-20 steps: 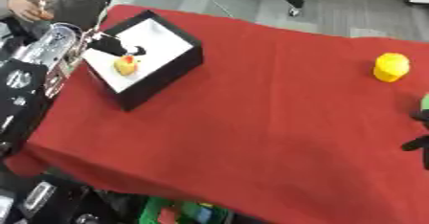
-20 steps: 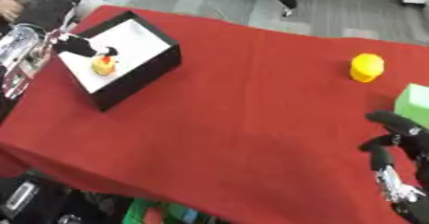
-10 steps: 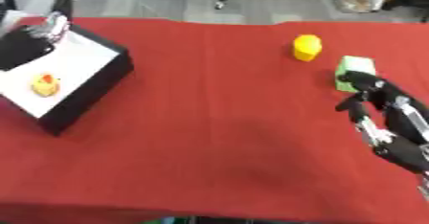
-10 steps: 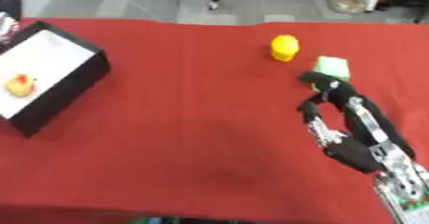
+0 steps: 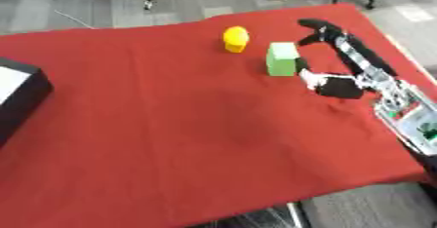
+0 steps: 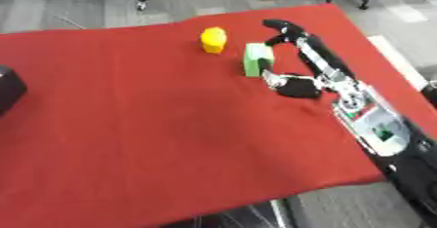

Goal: Pick up the objects with one hand, pass them to the other hand, and then place them into the box on the other side of the table.

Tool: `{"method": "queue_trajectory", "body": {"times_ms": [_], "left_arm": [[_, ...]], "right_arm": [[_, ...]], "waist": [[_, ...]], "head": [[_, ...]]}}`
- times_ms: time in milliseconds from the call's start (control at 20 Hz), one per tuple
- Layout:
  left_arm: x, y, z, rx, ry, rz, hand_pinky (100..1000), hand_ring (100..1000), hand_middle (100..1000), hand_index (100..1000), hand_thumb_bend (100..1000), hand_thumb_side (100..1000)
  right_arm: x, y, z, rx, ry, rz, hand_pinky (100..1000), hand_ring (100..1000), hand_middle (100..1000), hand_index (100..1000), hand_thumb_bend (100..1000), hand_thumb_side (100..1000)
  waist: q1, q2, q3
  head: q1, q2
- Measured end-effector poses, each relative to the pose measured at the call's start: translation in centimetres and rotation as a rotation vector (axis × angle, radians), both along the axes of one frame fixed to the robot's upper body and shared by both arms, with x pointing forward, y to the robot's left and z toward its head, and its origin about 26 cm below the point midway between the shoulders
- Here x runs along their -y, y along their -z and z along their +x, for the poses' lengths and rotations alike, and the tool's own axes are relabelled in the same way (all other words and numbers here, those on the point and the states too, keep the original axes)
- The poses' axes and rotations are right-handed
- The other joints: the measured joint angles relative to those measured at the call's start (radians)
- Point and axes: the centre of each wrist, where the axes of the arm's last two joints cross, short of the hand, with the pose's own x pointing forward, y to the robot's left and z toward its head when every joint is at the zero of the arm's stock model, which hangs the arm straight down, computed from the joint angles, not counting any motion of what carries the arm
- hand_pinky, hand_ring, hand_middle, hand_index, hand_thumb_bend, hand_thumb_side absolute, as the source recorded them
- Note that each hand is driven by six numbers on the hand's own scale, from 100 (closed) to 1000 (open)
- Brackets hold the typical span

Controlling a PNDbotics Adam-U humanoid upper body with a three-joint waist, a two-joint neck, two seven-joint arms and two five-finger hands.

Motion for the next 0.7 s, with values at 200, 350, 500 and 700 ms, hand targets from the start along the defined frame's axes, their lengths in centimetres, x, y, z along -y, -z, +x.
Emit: {"method": "queue_trajectory", "body": {"times_ms": [200, 350, 500, 700], "left_arm": [[3.0, 0.2, 0.0, -0.02, 0.103, -0.039, 715, 728, 768, 826, 100, 800], [4.3, 0.1, -0.1, -0.033, 0.167, -0.036, 715, 724, 764, 826, 100, 804], [5.0, 0.0, -0.1, -0.039, 0.203, -0.019, 715, 722, 761, 829, 100, 805], [5.3, 0.1, -0.2, -0.048, 0.223, -0.003, 714, 720, 759, 830, 100, 812]], "right_arm": [[3.4, -0.1, 1.3, -0.066, 0.072, -0.124, 1000, 954, 1000, 1000, 100, 203], [5.7, -0.1, 1.9, -0.117, 0.133, -0.169, 1000, 970, 1000, 1000, 100, 203], [7.5, 0.1, 2.0, -0.145, 0.187, -0.174, 1000, 966, 1000, 1000, 100, 202], [9.4, 0.8, 1.9, -0.175, 0.238, -0.147, 1000, 938, 1000, 1000, 100, 269]], "waist": [[-0.008, 0.025, 0.061], [-0.01, 0.037, 0.097], [-0.015, 0.046, 0.127], [-0.017, 0.053, 0.155]], "head": [[-0.062, 0.0], [-0.102, 0.0], [-0.137, 0.0], [-0.169, 0.0]]}}
